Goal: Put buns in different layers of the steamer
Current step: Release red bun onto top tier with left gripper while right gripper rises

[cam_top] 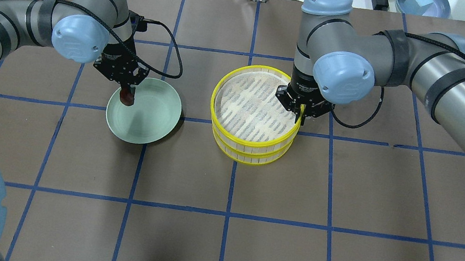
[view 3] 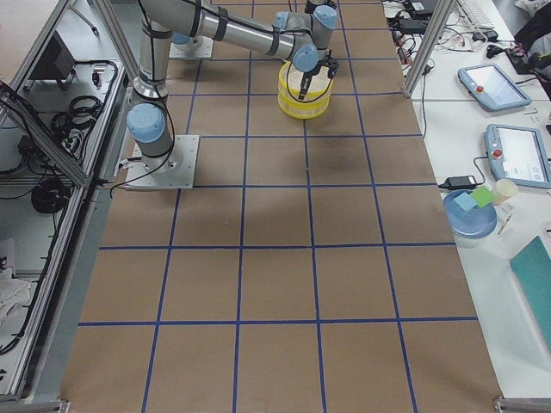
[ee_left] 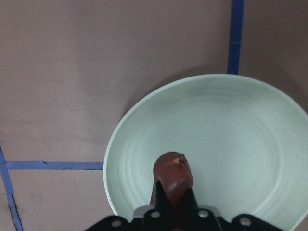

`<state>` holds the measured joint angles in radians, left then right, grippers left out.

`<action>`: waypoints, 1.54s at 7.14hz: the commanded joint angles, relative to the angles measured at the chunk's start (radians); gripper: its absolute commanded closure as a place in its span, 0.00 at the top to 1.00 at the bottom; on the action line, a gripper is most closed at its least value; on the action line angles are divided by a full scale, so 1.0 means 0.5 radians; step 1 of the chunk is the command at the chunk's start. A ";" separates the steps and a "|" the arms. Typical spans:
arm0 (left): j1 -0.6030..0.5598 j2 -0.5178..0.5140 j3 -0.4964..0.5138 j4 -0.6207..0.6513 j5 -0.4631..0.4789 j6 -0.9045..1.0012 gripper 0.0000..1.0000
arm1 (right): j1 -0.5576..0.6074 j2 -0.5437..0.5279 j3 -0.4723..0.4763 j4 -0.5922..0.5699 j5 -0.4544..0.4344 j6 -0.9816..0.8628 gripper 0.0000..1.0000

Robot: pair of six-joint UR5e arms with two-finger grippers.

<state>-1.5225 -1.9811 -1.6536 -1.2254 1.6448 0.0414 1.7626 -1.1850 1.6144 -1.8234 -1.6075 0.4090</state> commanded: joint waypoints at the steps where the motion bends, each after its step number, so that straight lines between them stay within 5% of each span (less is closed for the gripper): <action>1: -0.090 0.084 0.027 -0.010 -0.007 -0.146 0.00 | 0.000 -0.001 0.008 -0.010 -0.012 -0.011 0.03; 2: -0.179 0.118 0.082 -0.016 -0.098 -0.302 0.00 | 0.003 -0.008 0.008 -0.010 -0.022 -0.017 0.99; 8: -0.612 0.272 0.181 0.024 -0.350 -0.953 0.00 | -0.315 -0.574 -0.029 0.300 -0.013 -0.477 1.00; 11: -0.652 0.186 0.163 0.253 -0.684 -1.144 0.00 | -0.255 -0.790 -0.301 0.685 0.021 -0.447 1.00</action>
<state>-1.8413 -1.8678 -1.5685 -1.1459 1.3589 -0.5086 1.6148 -1.5477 1.5218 -1.5518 -1.6053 0.1757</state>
